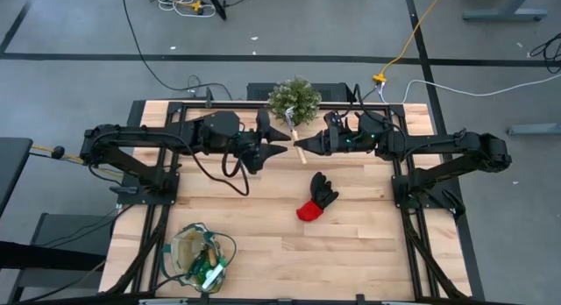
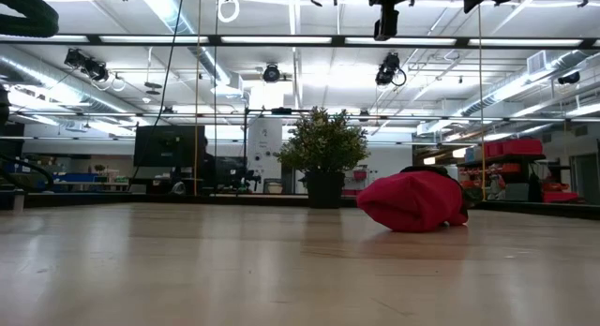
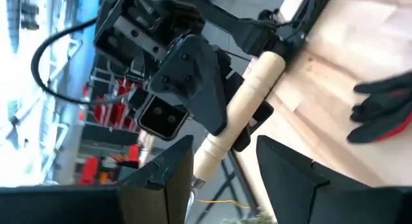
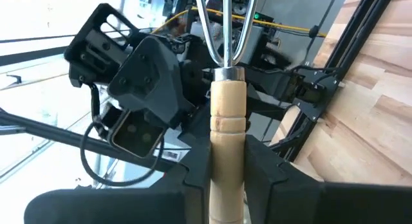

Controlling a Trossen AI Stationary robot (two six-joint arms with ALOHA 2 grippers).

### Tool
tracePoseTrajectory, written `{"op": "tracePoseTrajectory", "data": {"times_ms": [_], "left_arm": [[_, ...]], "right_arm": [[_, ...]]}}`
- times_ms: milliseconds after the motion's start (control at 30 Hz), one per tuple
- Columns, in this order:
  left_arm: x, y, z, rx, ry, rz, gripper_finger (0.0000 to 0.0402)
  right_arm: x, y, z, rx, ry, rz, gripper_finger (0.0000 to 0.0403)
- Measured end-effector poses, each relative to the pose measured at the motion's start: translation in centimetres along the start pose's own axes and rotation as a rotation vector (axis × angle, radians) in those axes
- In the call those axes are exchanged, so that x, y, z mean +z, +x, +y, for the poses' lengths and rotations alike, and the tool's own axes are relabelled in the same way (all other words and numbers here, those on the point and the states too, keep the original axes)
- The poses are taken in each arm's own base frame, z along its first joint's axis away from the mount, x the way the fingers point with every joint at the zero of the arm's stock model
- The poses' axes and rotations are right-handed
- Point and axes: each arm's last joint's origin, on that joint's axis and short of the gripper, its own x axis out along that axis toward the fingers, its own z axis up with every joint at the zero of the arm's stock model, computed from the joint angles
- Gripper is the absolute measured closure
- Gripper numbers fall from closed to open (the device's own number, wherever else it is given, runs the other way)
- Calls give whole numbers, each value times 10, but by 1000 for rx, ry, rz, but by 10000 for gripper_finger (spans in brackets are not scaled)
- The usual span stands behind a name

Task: Pick & Place Garden tools in Gardening bag
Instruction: Put the brown hand rake into the gardening bag

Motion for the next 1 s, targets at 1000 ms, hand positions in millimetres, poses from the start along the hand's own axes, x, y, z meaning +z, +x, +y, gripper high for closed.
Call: {"op": "tracePoseTrajectory", "data": {"times_ms": [1000], "left_arm": [[-10,21,-5,4,311,74,225]], "right_arm": [[0,0,0,5,52,-4,346]]}}
